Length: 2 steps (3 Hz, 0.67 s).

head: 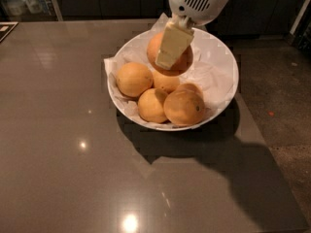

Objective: Pick orange from white bowl

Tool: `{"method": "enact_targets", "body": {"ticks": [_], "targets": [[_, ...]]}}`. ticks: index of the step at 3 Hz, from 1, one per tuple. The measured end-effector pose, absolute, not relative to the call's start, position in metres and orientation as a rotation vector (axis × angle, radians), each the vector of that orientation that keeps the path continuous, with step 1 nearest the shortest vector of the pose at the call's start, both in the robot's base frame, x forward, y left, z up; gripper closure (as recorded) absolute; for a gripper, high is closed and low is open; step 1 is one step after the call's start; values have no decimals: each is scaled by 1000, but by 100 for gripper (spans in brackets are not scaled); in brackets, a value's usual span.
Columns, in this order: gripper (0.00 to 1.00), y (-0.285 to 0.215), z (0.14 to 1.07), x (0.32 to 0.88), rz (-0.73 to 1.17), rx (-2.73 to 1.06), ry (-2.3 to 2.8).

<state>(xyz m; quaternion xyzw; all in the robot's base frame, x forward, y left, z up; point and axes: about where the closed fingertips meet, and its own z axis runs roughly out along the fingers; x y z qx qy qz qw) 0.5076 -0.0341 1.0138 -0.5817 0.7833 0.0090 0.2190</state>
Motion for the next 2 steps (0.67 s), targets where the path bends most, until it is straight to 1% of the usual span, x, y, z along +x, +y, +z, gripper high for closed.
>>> {"method": "enact_targets", "body": {"ticks": [1,2], "targets": [[100,-19,1028,491,62,-1617,2134],[100,-7,1036,478,56,-1642,2128]]}}
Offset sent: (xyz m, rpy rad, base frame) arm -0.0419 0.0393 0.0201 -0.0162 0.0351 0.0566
